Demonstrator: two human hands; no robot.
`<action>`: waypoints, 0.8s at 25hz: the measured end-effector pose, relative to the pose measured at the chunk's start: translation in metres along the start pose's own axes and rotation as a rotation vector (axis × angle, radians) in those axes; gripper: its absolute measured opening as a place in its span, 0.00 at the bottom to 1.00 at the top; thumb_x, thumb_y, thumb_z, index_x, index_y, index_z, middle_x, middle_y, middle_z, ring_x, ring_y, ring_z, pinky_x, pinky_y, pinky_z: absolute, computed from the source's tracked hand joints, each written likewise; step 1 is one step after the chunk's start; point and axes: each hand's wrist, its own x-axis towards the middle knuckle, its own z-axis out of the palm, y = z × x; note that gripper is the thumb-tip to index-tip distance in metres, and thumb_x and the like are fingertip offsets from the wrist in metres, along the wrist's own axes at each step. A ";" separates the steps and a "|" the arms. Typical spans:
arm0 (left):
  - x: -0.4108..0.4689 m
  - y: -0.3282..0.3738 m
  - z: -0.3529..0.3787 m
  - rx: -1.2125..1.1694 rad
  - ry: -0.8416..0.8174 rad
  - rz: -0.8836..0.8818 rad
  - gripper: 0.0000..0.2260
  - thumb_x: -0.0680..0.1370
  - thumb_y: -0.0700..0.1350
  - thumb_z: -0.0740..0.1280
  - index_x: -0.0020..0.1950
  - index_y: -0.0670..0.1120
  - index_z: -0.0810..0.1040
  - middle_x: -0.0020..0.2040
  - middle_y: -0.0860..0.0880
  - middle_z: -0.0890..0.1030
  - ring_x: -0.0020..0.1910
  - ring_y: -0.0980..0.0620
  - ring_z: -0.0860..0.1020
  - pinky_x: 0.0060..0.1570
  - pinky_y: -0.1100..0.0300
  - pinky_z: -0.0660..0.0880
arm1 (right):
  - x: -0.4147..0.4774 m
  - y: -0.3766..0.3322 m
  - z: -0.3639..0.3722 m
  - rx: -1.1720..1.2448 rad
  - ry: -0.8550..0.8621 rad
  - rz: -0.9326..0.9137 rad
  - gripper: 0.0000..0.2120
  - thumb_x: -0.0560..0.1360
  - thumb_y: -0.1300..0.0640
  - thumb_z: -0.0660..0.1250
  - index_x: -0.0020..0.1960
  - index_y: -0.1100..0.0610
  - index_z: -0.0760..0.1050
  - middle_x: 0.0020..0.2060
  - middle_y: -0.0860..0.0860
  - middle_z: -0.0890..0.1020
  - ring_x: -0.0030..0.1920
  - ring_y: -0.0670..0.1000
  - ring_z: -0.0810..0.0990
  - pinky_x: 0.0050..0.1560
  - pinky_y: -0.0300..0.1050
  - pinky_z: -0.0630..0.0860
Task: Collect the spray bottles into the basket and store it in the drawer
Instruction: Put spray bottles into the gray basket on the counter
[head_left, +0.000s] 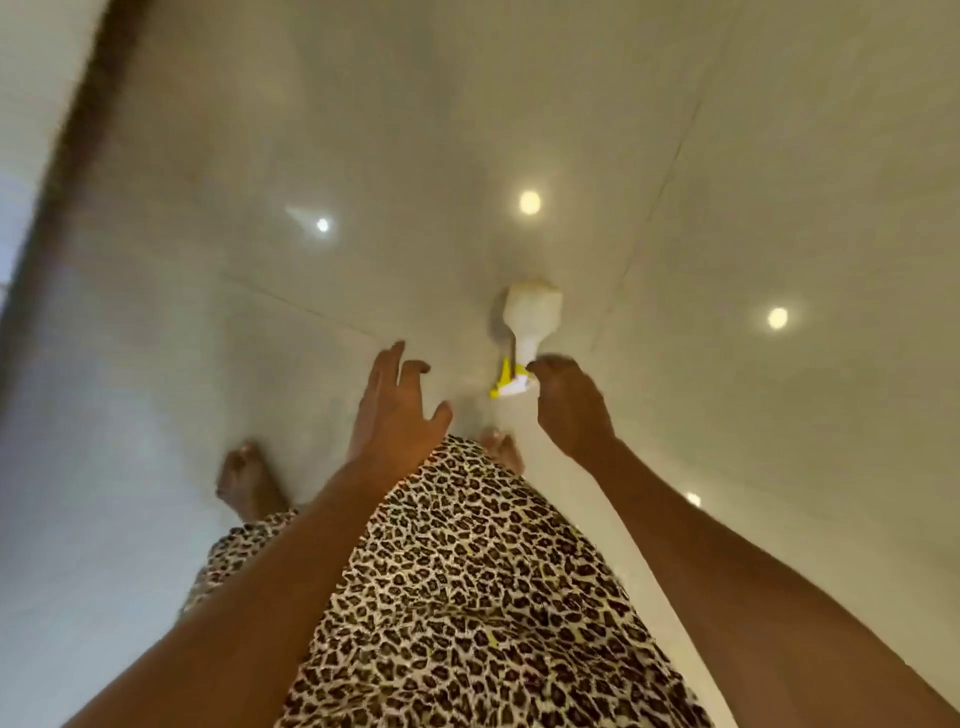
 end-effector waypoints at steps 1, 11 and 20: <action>0.014 -0.002 0.025 0.013 -0.025 0.000 0.21 0.73 0.48 0.67 0.63 0.43 0.69 0.75 0.44 0.57 0.75 0.47 0.53 0.69 0.51 0.59 | 0.013 0.021 0.015 -0.237 -0.016 -0.180 0.21 0.70 0.71 0.62 0.62 0.63 0.71 0.65 0.63 0.73 0.67 0.63 0.70 0.66 0.56 0.68; 0.124 -0.064 0.164 0.160 -0.163 0.055 0.23 0.74 0.47 0.67 0.65 0.40 0.67 0.75 0.41 0.57 0.74 0.46 0.53 0.70 0.51 0.58 | 0.137 0.112 0.144 -1.376 0.016 -0.934 0.27 0.68 0.69 0.46 0.52 0.55 0.80 0.57 0.53 0.82 0.66 0.57 0.72 0.73 0.52 0.61; 0.098 -0.059 0.107 0.051 -0.054 0.009 0.23 0.73 0.51 0.68 0.64 0.42 0.69 0.73 0.43 0.62 0.73 0.49 0.59 0.67 0.58 0.58 | 0.114 0.083 0.092 -0.865 0.199 -0.674 0.15 0.70 0.70 0.57 0.40 0.56 0.80 0.34 0.50 0.82 0.43 0.52 0.82 0.69 0.54 0.67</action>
